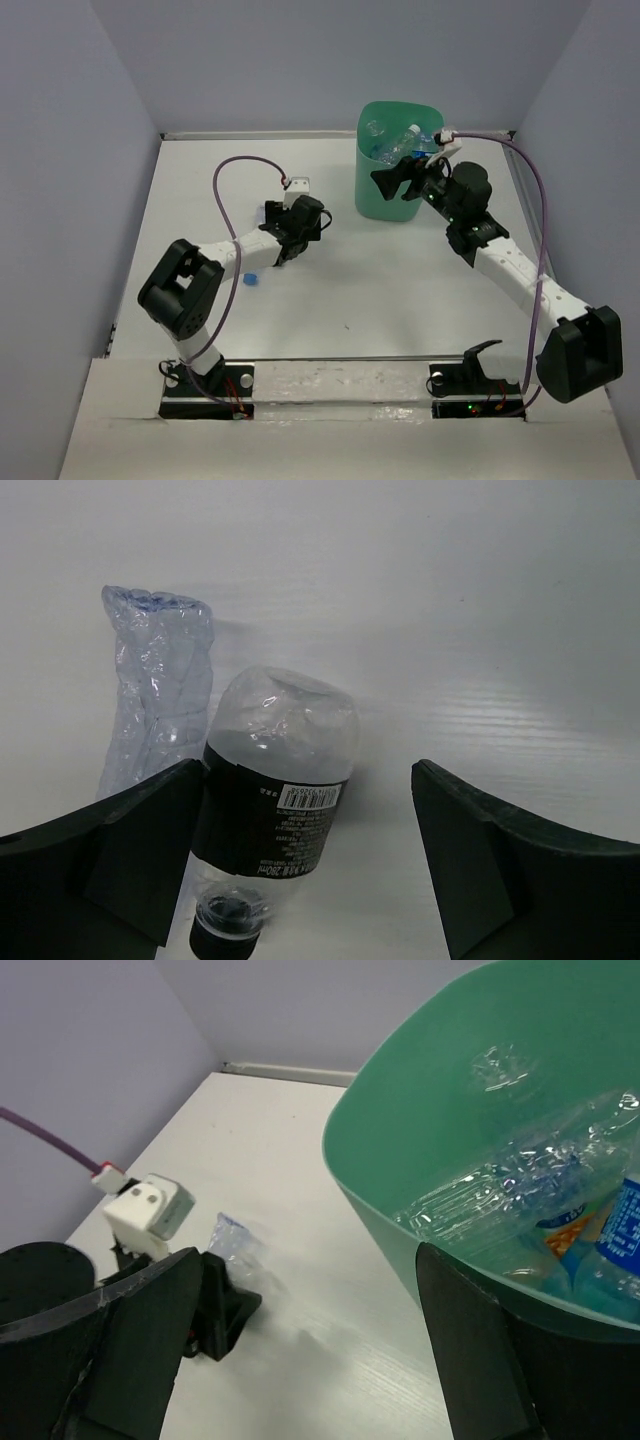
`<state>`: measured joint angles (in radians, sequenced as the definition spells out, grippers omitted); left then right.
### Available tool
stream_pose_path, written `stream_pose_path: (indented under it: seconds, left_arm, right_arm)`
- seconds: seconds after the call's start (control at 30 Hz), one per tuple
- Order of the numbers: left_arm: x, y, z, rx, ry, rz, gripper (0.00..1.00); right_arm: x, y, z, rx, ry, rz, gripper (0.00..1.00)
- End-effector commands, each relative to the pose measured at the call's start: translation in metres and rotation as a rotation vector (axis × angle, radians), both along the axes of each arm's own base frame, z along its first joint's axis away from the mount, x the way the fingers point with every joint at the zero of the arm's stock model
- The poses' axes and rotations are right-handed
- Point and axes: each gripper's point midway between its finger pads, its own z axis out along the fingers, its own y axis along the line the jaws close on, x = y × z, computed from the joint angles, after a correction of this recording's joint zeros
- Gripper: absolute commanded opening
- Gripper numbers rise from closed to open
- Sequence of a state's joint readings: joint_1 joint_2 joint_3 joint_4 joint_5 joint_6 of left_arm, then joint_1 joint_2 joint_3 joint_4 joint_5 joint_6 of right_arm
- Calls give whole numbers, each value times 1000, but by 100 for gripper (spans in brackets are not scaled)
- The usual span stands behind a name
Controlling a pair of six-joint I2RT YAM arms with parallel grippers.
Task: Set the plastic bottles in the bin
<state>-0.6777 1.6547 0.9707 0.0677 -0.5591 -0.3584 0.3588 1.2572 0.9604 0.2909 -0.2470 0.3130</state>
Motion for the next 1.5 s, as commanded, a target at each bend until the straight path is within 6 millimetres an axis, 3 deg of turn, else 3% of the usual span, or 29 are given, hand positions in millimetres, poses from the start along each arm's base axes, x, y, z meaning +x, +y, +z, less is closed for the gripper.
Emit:
stream_pose_path:
  seconds: [0.0, 0.27, 0.4, 0.47, 0.57, 0.8, 0.93, 1.07, 1.1, 1.2, 1.3, 1.47]
  left_arm:
    - [21, 2, 13, 31, -63, 53, 93]
    - [25, -1, -9, 56, -31, 49, 85]
    - [18, -6, -19, 26, -11, 18, 70]
    - [15, -9, -19, 11, -5, -1, 67]
    - [7, -13, -24, -9, 24, -39, 69]
    - [-12, -16, -47, -33, 113, -81, 86]
    - [-21, -15, -53, -42, 135, -94, 85]
    - [-25, -14, -53, -36, 145, -99, 68]
    - [-25, -15, -53, -39, 145, -101, 53]
    - [-23, -21, -43, -76, 126, -109, 39]
    - [-19, -35, -16, -143, 80, -145, 37]
    - [-10, -60, 62, -297, -59, -212, 37]
  right_arm:
    - [-26, 9, 24, 59, -65, 58, 91]
    - [-48, 8, 31, 100, -55, 68, 91]
    - [-56, -5, 37, 91, -61, 15, 91]
    - [-61, -11, 44, 92, -73, 0, 91]
    - [-63, -14, 44, 81, -66, -10, 92]
    - [-68, -17, 41, 79, -53, -15, 93]
    - [-68, -16, 40, 80, -48, -15, 93]
    - [-69, -16, 39, 82, -44, -15, 93]
    - [-68, -17, 37, 80, -40, -16, 93]
    - [-70, -16, 35, 83, -32, -7, 93]
    - [-74, -15, 31, 83, -26, 2, 93]
    - [-89, -18, 13, 57, 13, 25, 93]
